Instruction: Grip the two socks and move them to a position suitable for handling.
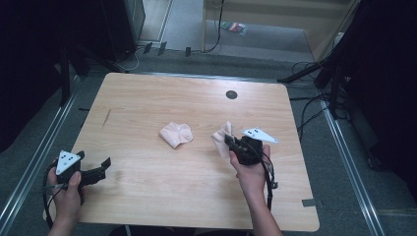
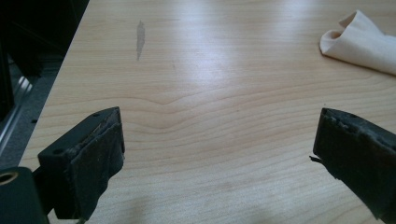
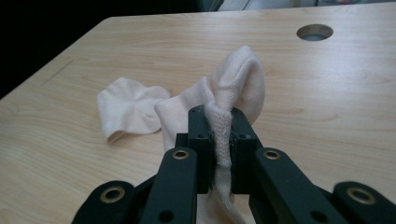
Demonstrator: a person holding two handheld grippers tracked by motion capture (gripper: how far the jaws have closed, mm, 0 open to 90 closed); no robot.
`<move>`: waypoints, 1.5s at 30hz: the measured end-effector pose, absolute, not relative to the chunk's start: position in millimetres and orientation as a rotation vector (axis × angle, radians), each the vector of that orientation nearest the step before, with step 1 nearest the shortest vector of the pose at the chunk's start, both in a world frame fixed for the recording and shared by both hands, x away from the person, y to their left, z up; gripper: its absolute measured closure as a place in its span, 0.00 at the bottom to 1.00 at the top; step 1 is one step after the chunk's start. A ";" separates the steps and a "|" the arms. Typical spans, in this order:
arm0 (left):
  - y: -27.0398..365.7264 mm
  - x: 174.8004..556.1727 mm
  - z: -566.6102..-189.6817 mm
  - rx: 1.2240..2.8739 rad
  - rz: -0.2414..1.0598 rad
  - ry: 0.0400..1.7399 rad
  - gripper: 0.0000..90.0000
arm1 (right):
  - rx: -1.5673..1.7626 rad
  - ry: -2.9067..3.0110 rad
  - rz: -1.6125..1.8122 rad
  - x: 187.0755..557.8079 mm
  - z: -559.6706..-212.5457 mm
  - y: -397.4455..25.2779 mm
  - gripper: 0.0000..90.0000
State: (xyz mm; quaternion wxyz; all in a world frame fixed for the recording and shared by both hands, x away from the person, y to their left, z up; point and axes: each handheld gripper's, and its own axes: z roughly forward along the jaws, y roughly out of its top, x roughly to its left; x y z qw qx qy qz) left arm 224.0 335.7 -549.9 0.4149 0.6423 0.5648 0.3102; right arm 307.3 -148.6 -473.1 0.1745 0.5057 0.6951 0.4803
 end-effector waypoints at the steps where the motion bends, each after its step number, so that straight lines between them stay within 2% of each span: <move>1: 334.9 223.8 -549.6 1.618 0.788 1.417 0.02 | 1.440 1.967 1.370 303.6 -471.9 -148.1 0.93; 14: 326.7 218.4 -536.9 1.588 0.785 1.411 0.02 | 1.390 2.009 1.417 259.7 -469.1 -128.3 0.93; 27: 260.9 218.3 -512.2 1.629 0.717 1.280 0.02 | 1.397 2.063 1.414 249.1 -486.9 -110.0 0.93; 45: 191.4 220.4 -510.6 1.671 0.600 1.150 0.02 | 1.426 2.110 1.389 244.2 -511.0 -85.6 0.93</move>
